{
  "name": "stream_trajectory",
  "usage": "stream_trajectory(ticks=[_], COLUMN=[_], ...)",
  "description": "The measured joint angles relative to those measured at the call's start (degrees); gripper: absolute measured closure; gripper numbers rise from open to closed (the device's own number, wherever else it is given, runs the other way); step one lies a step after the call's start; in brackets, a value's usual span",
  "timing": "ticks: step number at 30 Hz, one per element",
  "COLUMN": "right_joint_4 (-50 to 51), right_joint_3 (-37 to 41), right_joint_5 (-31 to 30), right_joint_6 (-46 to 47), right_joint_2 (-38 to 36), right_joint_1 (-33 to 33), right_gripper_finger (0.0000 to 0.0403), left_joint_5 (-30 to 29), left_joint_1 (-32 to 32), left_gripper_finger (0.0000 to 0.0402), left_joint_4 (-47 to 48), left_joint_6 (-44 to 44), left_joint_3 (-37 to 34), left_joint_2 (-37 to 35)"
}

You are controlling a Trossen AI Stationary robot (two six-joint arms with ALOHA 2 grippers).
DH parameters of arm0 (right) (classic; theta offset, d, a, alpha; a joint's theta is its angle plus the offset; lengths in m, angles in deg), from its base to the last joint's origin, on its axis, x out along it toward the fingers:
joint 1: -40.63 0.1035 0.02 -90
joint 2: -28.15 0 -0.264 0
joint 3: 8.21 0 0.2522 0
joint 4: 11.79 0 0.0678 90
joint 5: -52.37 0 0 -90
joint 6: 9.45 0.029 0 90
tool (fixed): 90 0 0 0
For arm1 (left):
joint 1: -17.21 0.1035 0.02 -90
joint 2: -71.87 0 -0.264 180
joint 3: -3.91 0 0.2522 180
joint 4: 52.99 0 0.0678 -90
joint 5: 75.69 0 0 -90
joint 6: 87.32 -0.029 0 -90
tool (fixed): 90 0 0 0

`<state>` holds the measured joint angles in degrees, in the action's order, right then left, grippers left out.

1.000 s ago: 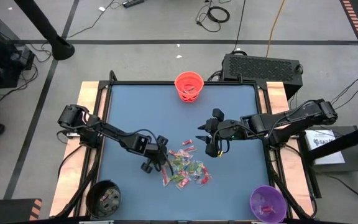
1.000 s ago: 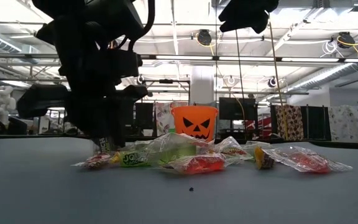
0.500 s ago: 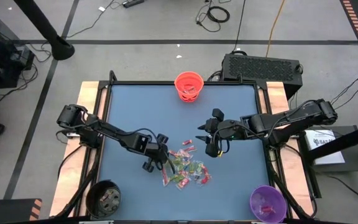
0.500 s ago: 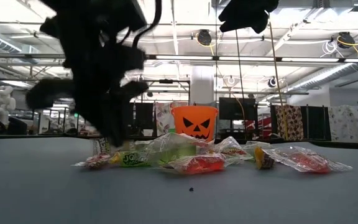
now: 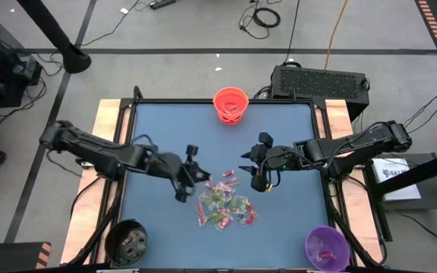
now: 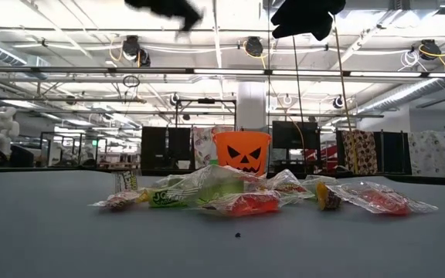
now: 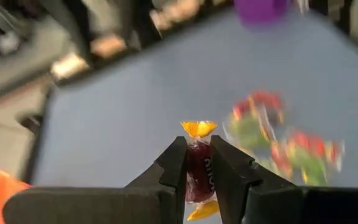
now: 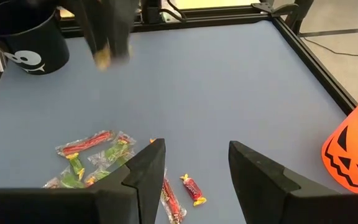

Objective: Sort candy by brand, put in halloween buckets
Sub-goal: Put the red candy into the black bucket

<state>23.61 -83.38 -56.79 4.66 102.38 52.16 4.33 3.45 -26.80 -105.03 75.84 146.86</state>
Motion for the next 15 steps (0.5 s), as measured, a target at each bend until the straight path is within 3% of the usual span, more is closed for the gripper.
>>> stream_trajectory(ticks=[7,15], right_joint_4=[-0.1,-0.1], right_joint_3=[0.0,0.0], right_joint_5=[0.0,0.0], right_joint_6=[-0.2,-0.2], right_joint_2=[0.0,0.0], right_joint_1=[0.0,0.0], right_gripper_finger=[0.0234,0.0234], left_joint_5=[-1.2,-3.0], left_joint_1=[1.5,4.6], left_gripper_finger=[0.034,0.034], left_joint_4=[-11.7,-22.0], left_joint_6=[3.7,6.9], left_joint_3=[0.0,0.1], left_joint_2=[-8.2,-9.4])
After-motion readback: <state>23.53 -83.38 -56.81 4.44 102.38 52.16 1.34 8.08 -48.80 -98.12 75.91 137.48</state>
